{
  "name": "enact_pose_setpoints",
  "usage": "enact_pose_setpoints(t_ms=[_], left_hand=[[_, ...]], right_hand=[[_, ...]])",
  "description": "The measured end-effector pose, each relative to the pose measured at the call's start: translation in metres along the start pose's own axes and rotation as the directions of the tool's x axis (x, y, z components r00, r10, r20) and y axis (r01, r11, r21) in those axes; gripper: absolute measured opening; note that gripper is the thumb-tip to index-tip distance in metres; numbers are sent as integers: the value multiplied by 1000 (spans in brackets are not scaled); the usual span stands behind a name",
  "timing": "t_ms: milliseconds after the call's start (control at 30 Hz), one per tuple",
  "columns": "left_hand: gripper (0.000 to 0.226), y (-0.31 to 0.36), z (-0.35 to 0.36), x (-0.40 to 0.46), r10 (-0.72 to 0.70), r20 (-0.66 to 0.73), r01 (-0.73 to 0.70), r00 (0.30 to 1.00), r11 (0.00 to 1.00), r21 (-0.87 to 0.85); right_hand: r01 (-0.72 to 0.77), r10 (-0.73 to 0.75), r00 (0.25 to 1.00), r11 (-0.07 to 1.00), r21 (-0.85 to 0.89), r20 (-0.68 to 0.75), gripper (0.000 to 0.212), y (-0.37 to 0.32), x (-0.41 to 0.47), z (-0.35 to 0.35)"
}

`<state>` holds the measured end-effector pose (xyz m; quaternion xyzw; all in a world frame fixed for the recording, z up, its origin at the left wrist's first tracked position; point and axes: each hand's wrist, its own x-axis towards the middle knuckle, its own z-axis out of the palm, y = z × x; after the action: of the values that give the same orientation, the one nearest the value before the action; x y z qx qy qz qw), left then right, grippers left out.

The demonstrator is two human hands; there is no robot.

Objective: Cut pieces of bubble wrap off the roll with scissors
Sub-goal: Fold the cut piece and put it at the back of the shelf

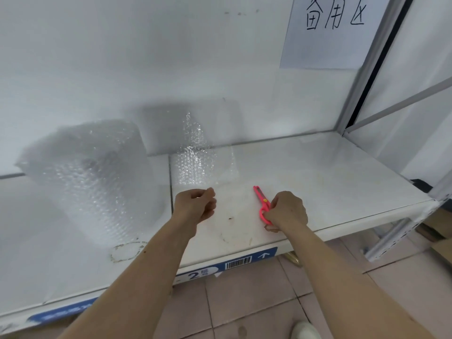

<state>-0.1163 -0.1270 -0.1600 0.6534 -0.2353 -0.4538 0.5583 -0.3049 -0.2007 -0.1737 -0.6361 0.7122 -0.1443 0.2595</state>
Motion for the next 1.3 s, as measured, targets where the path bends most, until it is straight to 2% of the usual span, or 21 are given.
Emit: enact_pose_setpoints(t_ms=[167,233,300,367,433,533,633,833,967,1100,1300], left_hand=[[19,7,-7,-10,-102,113,122,988,974,-190],[16,8,-7,-12,-140,147,172,979,956,-236],[18,9,-6,-14,-182,183,229,966,930,-289],[23,12,-2,-15,-205,224,273,953,902,-335],[22,15,1,-17,-213,259,300,942,880,-367],[24,15,0,-16,-189,270,269,944,916,-299],[27,16,0,-14,-154,287,228,945,942,-245],[25,19,4,-18,-114,309,187,944,958,-216],[17,20,6,-18,-55,240,95,969,983,-157],[11,18,4,-17,-23,260,63,965,987,-146],[10,19,6,-18,14,227,10,974,994,-107]], right_hand=[[77,-91,990,989,122,109,5,-7,-9,0],[107,-131,985,974,198,114,12,-15,-10,-2],[137,-190,975,925,354,119,20,-26,-13,-5],[120,-261,944,841,528,201,38,-36,-19,-6],[81,-317,905,782,618,282,47,-42,-23,-7],[62,-376,873,717,695,310,49,-45,-26,-9],[76,-398,876,673,735,274,47,-46,-26,-11],[101,-355,923,594,798,147,22,-50,-25,-14],[5,-334,915,571,821,227,17,-54,-26,-21],[-136,-280,905,522,842,320,19,-58,-29,-25],[-141,-238,924,518,844,300,14,-57,-29,-29]])
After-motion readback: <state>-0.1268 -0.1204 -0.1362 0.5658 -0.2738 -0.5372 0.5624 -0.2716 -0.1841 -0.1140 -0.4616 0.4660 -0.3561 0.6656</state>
